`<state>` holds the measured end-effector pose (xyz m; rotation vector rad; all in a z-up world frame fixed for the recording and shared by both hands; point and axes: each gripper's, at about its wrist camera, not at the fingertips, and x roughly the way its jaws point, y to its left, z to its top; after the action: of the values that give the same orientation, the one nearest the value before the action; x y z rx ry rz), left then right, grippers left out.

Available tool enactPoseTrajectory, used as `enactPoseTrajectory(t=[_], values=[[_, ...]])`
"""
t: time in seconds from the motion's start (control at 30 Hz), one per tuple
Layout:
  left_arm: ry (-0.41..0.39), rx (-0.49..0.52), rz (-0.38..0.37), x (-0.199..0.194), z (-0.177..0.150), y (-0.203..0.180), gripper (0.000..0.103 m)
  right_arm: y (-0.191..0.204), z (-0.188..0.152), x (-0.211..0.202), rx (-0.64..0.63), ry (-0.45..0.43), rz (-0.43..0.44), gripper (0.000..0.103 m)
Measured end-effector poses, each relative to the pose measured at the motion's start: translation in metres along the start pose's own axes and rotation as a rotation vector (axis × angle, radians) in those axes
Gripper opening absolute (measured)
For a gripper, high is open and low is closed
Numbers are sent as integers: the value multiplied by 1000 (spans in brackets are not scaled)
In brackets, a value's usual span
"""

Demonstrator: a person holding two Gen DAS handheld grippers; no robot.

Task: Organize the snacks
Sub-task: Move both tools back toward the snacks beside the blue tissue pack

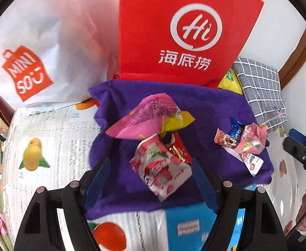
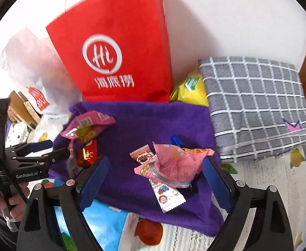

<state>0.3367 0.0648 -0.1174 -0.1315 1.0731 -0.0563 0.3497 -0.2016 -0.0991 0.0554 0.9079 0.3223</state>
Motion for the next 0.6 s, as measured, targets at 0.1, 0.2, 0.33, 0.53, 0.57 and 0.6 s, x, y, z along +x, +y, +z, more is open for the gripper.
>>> enactPoseTrajectory(t=[0.1, 0.2, 0.33, 0.53, 0.57, 0.6], values=[[-17, -2, 6, -14, -8, 4, 78, -1, -14, -20, 15, -26, -1, 90], [-35, -3, 6, -31, -22, 7, 78, -1, -32, -39, 20, -34, -13, 82], [-54, -3, -17, -51, -40, 6, 78, 1, -59, -59, 23, -45, -62, 75], [-63, 17, -33, -74, -72, -3, 78, 4, -109, -77, 45, -26, -48, 74], [-62, 14, -39, -75, -75, -3, 78, 5, -119, -79, 45, -18, -34, 74], [-59, 11, -48, -78, -82, -4, 78, 7, -130, -80, 41, -10, -23, 74]])
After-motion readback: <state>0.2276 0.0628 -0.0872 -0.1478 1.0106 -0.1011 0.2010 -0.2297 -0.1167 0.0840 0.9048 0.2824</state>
